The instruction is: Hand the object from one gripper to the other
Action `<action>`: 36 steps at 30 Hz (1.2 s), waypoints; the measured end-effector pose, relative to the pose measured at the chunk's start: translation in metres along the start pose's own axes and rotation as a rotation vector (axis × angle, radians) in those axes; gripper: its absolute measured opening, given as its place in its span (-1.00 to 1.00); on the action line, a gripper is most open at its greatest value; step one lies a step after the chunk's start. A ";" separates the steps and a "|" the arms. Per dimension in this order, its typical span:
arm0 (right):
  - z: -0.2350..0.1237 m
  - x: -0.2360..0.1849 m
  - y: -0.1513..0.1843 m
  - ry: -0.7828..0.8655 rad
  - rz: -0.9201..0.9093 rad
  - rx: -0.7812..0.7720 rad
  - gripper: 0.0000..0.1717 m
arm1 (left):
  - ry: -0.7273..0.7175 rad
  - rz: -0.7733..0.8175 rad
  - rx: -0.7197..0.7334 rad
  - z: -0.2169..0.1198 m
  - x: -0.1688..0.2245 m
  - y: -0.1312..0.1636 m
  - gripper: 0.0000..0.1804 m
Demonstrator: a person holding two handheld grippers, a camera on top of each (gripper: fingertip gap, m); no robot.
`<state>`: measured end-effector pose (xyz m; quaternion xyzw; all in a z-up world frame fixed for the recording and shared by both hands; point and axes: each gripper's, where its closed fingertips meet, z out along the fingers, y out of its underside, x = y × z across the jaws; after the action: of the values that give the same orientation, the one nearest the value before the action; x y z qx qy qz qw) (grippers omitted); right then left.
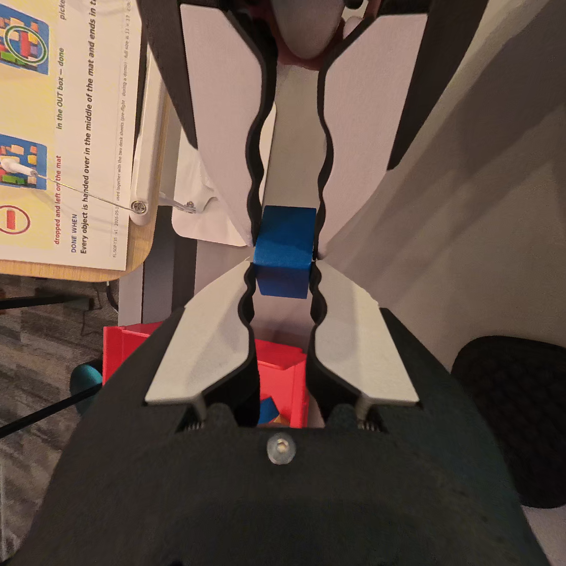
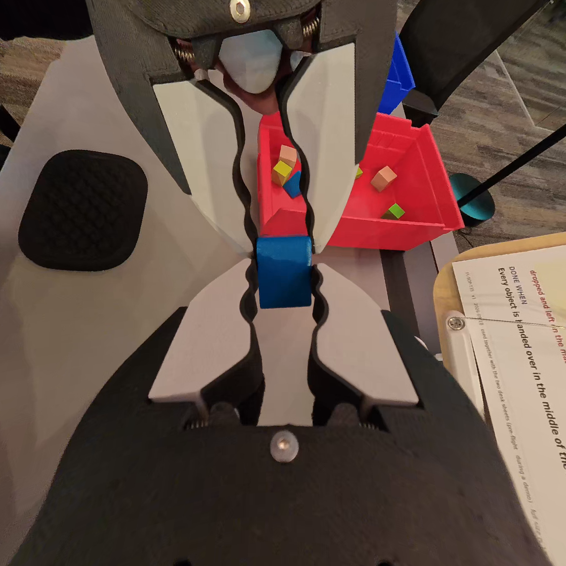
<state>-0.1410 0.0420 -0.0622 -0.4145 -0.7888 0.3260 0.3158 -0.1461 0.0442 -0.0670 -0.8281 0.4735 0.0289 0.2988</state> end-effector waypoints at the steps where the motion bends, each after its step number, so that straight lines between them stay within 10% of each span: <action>1: 0.000 0.000 0.001 -0.002 -0.001 -0.003 -0.64 | 0.004 0.006 -0.005 0.001 0.001 0.000 -0.62; 8: -0.018 0.002 0.003 0.011 0.062 0.040 -0.64 | -0.033 -0.007 0.056 -0.003 -0.002 -0.017 -0.37; 14: -0.103 0.037 0.033 0.199 0.164 0.039 -0.64 | -0.141 -0.043 0.261 -0.041 -0.016 -0.052 -0.45; 24: -0.265 0.129 0.272 0.620 0.717 -0.237 -0.64 | -0.140 -0.084 0.219 -0.024 -0.002 -0.016 -0.66; 36: -0.218 0.105 0.416 0.483 0.980 -0.610 -0.63 | -0.122 -0.122 0.173 -0.005 0.004 0.003 -0.69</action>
<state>0.1648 0.3723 -0.2330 -0.8615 -0.4711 0.0902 0.1665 -0.1473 0.0382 -0.0657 -0.8232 0.4041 0.0200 0.3984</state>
